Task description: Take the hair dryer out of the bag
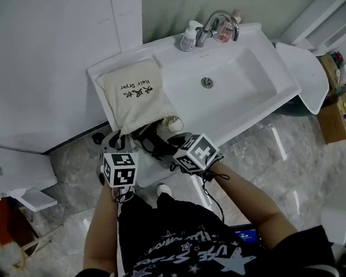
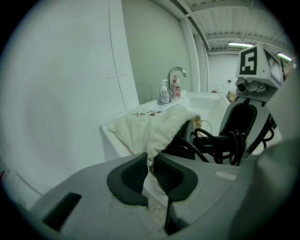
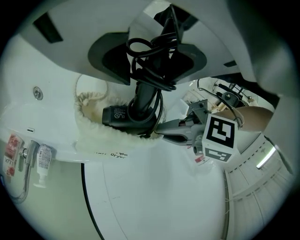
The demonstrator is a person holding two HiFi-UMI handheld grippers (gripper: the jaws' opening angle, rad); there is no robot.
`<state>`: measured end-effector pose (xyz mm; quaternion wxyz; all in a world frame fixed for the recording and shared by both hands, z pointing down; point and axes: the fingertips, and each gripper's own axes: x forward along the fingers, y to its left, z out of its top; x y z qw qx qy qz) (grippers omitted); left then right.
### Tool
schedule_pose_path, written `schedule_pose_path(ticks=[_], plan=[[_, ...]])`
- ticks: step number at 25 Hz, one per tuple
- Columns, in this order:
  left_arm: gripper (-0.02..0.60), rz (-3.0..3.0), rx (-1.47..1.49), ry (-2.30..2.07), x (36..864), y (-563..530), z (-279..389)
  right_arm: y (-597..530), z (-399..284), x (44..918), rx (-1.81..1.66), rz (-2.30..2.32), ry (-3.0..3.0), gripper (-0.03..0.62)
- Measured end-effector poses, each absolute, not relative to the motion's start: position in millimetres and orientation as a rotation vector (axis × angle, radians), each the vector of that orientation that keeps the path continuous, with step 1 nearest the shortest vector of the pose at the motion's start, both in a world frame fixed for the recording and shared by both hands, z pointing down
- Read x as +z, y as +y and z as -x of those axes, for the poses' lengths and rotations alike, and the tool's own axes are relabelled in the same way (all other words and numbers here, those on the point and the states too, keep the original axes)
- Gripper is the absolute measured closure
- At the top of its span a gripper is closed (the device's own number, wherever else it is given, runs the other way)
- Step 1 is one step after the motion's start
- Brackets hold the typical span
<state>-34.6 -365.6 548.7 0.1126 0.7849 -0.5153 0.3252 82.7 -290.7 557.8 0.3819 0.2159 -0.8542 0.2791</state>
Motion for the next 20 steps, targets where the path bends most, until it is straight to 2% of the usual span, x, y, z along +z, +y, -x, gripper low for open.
schedule_pose_path(ticks=[11, 20], plan=[[0.532, -2.271, 0.960, -1.553, 546.6, -364.8, 36.1, -246.6, -111.8, 544.8, 0.633, -0.422, -2.160, 0.350], [0.532, -2.252, 0.979, -1.582, 546.0, -365.8, 36.4, -239.0, -120.9, 545.1, 0.913, -0.479, -2.277, 0.353]])
